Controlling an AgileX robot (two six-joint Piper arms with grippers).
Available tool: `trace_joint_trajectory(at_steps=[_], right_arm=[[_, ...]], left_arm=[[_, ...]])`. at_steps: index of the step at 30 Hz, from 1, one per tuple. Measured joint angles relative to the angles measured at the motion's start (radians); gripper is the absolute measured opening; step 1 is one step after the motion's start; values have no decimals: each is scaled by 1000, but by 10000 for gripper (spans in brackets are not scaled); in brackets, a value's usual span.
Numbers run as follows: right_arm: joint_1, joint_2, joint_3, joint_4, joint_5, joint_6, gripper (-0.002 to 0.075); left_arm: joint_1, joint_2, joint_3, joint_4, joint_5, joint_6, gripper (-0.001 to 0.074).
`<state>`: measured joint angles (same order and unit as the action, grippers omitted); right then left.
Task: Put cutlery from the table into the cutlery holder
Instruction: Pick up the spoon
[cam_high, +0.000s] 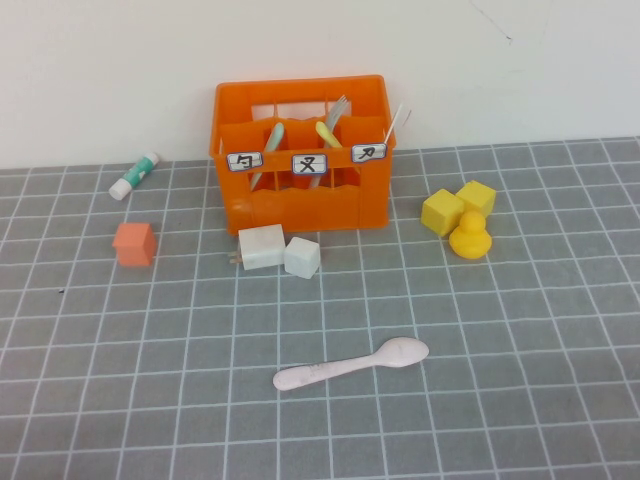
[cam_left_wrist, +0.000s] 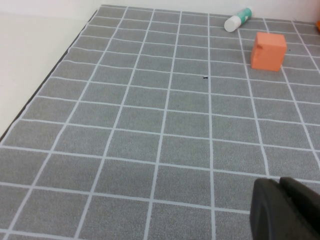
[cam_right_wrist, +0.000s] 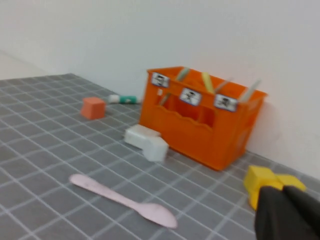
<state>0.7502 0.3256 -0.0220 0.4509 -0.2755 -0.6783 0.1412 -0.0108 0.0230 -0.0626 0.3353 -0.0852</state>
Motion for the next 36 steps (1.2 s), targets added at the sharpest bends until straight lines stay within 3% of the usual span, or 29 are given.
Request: trace_joint_trajectory(at_steps=[5,10,16,21,26,36], right_arm=[[-119,-46,50,38,-35,30,-3],[-363,-50,50,31,-31,73,-3],[-632,-100,50,-249,84,406,-3],[-685,-246,50,-482,361,678,-3],[-685,-332,50,-593,588,819,-3],[-720,-338,48,-628,614,838,-3]], left_arm=[[0,0,0,0,0,0,-1],[0,0,0,0,0,0,-1],[0,0,0,0,0,0,-1],[0,0,0,0,0,-2,-1],[0,0,0,0,0,-2,-1],[0,0,0,0,0,-2,-1]])
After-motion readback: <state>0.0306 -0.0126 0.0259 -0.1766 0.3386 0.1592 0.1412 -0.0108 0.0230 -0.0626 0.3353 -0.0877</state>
